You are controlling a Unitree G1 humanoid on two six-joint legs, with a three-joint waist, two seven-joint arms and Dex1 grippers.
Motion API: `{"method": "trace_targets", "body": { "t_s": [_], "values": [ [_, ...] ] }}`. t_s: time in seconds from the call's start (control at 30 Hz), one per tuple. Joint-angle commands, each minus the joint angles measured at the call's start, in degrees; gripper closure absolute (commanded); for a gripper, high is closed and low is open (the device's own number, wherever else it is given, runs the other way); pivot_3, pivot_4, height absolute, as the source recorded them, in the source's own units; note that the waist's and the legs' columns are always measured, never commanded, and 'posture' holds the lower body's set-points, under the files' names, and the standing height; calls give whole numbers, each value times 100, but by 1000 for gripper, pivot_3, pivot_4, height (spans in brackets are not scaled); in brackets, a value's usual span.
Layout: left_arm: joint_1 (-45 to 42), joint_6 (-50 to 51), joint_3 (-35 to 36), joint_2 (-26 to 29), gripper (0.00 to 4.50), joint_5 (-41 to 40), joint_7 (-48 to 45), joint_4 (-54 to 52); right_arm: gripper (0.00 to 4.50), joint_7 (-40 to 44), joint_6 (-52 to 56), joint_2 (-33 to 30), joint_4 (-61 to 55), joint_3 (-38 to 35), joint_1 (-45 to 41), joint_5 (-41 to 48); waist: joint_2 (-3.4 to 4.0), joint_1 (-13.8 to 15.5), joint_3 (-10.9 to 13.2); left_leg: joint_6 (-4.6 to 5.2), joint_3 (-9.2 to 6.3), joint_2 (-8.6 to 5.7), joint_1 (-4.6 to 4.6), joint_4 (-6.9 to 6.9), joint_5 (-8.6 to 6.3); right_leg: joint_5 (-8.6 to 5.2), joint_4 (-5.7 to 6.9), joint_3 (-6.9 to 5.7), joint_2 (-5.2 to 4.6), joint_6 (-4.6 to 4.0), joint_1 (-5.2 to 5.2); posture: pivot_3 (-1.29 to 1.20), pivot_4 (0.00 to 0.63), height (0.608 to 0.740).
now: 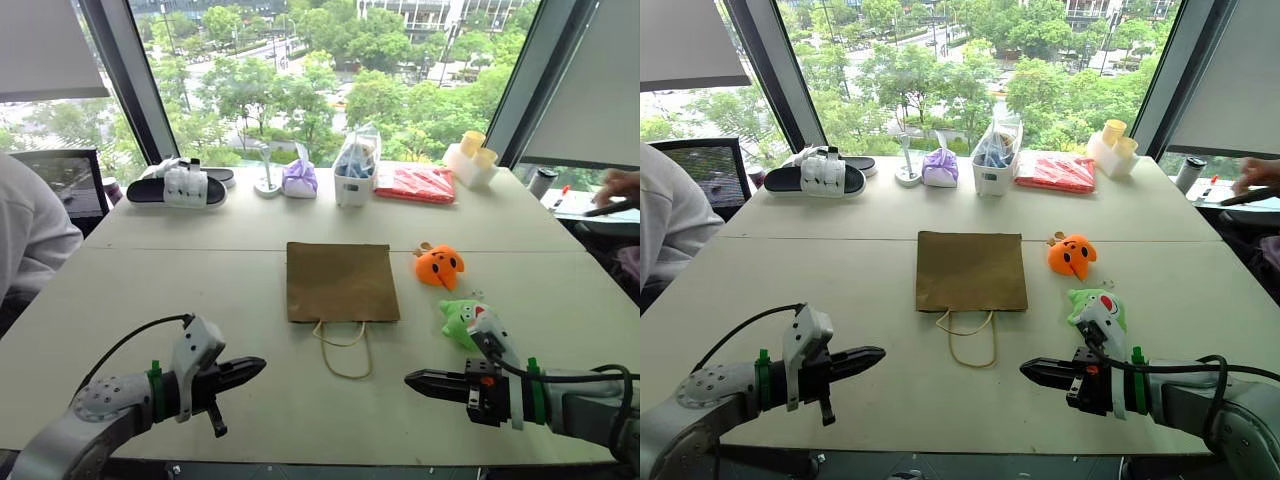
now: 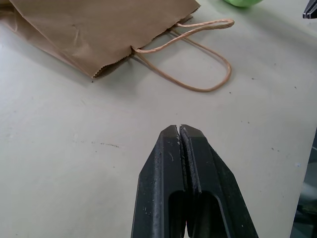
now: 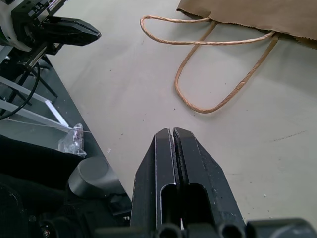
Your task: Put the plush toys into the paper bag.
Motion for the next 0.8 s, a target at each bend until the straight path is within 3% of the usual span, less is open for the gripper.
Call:
{"method": "trace_targets", "body": {
  "t_s": [0.03,0.53,0.7,0.8],
  "values": [
    [10,-52,48,-12,4476,-16,22,-224,4500,50,-55,-54,-37,-98,-60,55,0,1,0,0,0,0,0,0,0,0,0,0,0,0,0,0,150,740],
    [-461,-337,37,387,4476,333,-401,264,4500,-134,-147,102,-89,-26,10,4,1,1,0,0,3,-1,1,0,0,0,0,0,0,0,1,0,150,740],
    [-1571,-1549,-879,667,4476,1382,-1268,1105,4500,-322,-155,187,-81,-37,-147,38,0,13,1,0,3,-6,1,2,0,0,-1,-7,0,0,4,0,150,740],
    [-2444,-2268,-1518,253,4476,1822,-1651,1949,4500,-452,-155,294,-209,26,-51,30,2,13,0,0,5,-10,-2,1,0,0,-4,-6,-2,-1,3,0,150,740]
  ]
}}
